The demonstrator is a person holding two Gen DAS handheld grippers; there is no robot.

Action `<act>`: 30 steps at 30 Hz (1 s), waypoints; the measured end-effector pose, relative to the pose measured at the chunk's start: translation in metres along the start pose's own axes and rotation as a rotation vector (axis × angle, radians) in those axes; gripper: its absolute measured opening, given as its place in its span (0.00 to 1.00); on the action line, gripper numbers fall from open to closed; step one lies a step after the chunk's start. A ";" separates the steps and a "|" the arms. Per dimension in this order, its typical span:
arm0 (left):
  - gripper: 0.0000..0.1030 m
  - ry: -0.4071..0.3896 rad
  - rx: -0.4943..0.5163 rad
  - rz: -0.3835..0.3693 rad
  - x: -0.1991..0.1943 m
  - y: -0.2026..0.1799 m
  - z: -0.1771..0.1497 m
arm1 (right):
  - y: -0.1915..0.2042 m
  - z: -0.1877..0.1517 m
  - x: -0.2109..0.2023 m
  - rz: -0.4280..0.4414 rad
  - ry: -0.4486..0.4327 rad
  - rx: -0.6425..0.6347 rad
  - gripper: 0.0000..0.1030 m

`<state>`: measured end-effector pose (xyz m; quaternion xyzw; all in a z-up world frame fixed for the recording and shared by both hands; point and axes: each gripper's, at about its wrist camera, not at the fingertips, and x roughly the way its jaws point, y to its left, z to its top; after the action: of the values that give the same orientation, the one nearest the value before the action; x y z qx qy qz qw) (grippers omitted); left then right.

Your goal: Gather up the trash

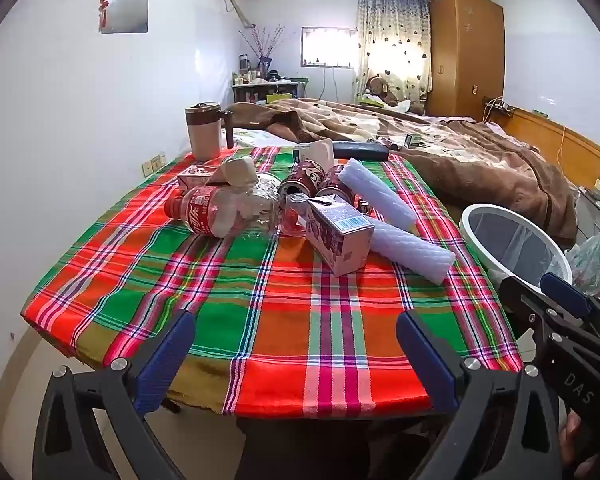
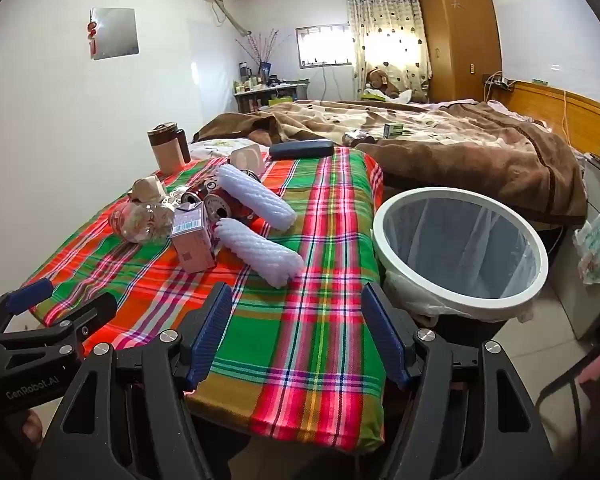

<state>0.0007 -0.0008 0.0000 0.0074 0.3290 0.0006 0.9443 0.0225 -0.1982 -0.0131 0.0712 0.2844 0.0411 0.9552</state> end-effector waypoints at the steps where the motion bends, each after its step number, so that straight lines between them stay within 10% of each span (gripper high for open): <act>1: 0.99 -0.001 0.002 -0.001 0.001 -0.001 0.000 | 0.000 0.000 0.000 0.000 0.000 0.002 0.67; 30: 0.99 -0.025 -0.021 0.011 -0.011 0.007 0.000 | 0.000 0.002 -0.004 0.002 -0.002 0.008 0.67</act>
<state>-0.0081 0.0058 0.0074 -0.0007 0.3173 0.0094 0.9483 0.0202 -0.1985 -0.0097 0.0753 0.2835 0.0407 0.9551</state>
